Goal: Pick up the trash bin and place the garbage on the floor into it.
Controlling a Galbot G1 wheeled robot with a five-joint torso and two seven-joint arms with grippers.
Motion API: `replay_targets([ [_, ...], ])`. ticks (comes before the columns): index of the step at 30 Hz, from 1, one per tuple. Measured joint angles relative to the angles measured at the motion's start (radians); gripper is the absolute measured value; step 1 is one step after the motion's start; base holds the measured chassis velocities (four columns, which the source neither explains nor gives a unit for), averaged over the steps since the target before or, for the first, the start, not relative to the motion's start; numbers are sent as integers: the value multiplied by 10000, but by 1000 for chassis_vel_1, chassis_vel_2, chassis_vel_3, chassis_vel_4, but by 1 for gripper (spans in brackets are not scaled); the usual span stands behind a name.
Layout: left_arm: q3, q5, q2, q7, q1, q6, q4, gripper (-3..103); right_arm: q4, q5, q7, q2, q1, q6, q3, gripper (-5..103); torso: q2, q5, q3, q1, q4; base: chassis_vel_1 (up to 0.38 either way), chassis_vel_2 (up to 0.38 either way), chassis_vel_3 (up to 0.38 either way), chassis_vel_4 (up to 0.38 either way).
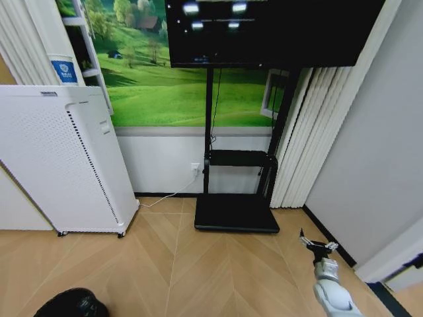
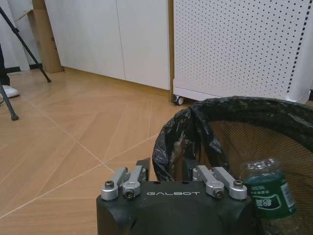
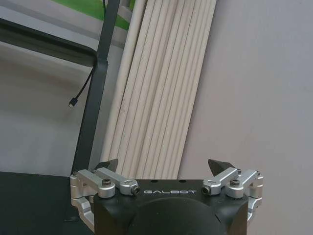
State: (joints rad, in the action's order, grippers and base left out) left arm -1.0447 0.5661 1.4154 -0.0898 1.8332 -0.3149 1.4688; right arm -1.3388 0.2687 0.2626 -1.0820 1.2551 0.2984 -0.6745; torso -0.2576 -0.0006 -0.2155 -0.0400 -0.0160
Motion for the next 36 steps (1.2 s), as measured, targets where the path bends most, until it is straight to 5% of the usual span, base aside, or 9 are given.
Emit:
replay_targets([
  [15,25,59,73,-243,89,-120,-14,96,324,-25,10,122,-202,115,65,100,0,6,0,0,0,0,0,0,0],
  [23,-32,139,85,-169,110,-138,33,100,364,-60,13,129,-200,155,92,100,0,5,0,0,1,0,0,0,0],
  [36,-382,-76,59,1165,198,-976,632,100,624,-285,31,-151,-75,413,211,100,1,6,0,0,1,0,0,0,0],
])
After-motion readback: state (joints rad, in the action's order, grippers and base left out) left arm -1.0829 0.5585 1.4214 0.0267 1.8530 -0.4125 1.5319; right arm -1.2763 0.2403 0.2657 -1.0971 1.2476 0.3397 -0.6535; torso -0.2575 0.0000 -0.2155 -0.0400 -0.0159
